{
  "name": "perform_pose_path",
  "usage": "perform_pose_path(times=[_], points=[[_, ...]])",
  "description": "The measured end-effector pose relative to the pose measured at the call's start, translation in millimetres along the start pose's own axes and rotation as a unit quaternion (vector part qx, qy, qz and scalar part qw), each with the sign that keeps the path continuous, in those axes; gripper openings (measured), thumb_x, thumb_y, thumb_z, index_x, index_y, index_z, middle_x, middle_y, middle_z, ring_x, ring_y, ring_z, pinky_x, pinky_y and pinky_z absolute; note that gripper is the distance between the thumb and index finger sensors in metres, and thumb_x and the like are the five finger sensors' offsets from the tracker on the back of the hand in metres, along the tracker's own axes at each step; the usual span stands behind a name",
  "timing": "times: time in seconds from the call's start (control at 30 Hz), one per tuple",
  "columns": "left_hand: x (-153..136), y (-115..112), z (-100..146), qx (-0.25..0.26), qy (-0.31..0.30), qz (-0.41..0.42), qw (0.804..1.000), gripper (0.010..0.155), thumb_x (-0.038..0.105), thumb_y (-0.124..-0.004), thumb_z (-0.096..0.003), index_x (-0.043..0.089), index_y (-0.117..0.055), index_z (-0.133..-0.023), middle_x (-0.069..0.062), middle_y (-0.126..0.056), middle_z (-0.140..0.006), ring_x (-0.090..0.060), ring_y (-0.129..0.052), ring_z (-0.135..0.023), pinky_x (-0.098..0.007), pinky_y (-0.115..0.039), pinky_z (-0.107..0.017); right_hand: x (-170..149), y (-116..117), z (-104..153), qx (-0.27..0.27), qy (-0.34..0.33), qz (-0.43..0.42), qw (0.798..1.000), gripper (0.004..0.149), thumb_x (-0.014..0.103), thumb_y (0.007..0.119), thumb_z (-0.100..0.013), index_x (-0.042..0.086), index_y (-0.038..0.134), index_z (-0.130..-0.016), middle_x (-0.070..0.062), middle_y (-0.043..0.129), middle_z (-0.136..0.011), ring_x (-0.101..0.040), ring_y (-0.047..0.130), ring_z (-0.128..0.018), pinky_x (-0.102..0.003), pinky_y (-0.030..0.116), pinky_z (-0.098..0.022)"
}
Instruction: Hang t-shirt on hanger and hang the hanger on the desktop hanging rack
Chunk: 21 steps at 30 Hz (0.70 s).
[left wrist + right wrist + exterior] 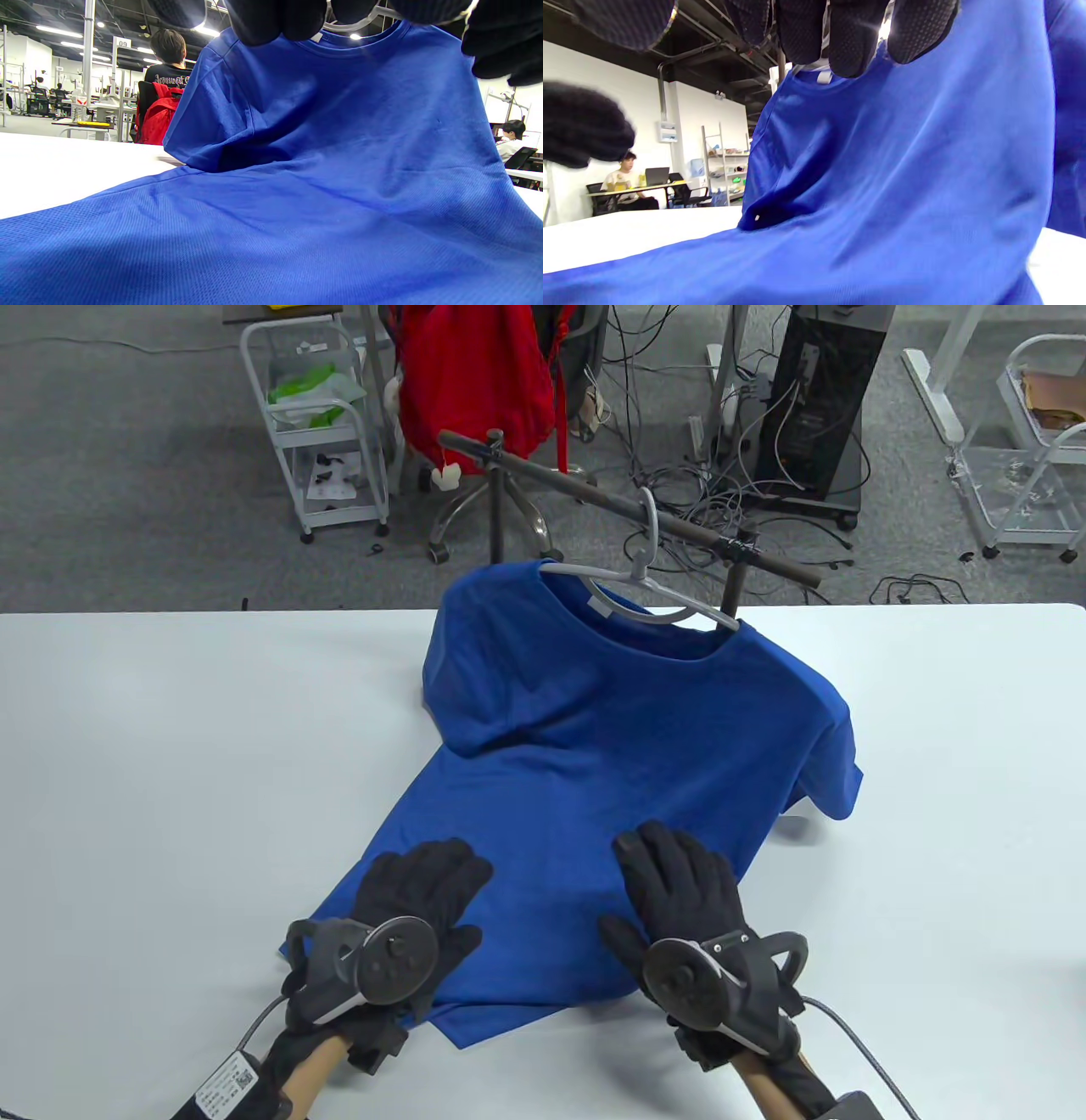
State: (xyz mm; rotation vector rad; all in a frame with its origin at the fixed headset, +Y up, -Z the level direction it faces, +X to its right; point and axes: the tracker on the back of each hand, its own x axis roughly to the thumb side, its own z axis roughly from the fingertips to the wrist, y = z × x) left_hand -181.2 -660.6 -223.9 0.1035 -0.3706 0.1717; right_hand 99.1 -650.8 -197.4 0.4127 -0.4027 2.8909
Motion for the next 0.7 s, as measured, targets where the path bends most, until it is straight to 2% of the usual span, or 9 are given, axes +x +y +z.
perform_pose_path(times=[0.1, 0.27, 0.5, 0.7], points=[[-0.7, -2.2, -1.3, -0.012, 0.001, 0.0, 1.0, 0.074, 0.065, -0.063, -0.0419, 0.055, -0.036, -0.11, 0.016, -0.045, -0.127, -0.014, -0.054, -0.12, -0.055, -0.049, -0.089, 1.0, 4.8, 0.2, 0.044, -0.007, -0.009, 0.999, 0.078, 0.06, 0.064, -0.047, 0.027, 0.039, -0.113, -0.007, 0.049, -0.12, -0.04, 0.06, -0.109, -0.063, 0.054, -0.079], [-0.7, -2.9, -1.8, -0.017, 0.0, 0.005, 1.0, 0.075, 0.066, -0.062, -0.0414, 0.056, -0.035, -0.111, 0.017, -0.043, -0.128, -0.014, -0.053, -0.121, -0.055, -0.047, -0.09, -0.1, 10.5, 5.5, 0.009, -0.017, 0.003, 1.0, 0.077, 0.061, 0.064, -0.046, 0.028, 0.042, -0.112, -0.003, 0.055, -0.117, -0.035, 0.065, -0.107, -0.06, 0.058, -0.078], [5.0, -5.9, -2.7, -0.023, -0.01, 0.0, 1.0, 0.075, 0.067, -0.062, -0.0413, 0.056, -0.034, -0.111, 0.017, -0.043, -0.128, -0.014, -0.052, -0.121, -0.055, -0.047, -0.09, -0.9, 26.9, 4.7, 0.053, -0.022, 0.019, 0.998, 0.076, 0.06, 0.064, -0.046, 0.028, 0.042, -0.112, -0.003, 0.055, -0.117, -0.034, 0.066, -0.106, -0.059, 0.059, -0.078], [7.4, -7.0, -2.1, -0.022, -0.011, 0.006, 1.0, 0.075, 0.066, -0.062, -0.0414, 0.055, -0.035, -0.111, 0.016, -0.045, -0.127, -0.014, -0.054, -0.12, -0.055, -0.048, -0.09, -0.5, 28.5, 5.7, 0.059, -0.023, 0.005, 0.998, 0.076, 0.059, 0.065, -0.046, 0.028, 0.042, -0.111, -0.003, 0.057, -0.116, -0.033, 0.067, -0.106, -0.059, 0.059, -0.078]])
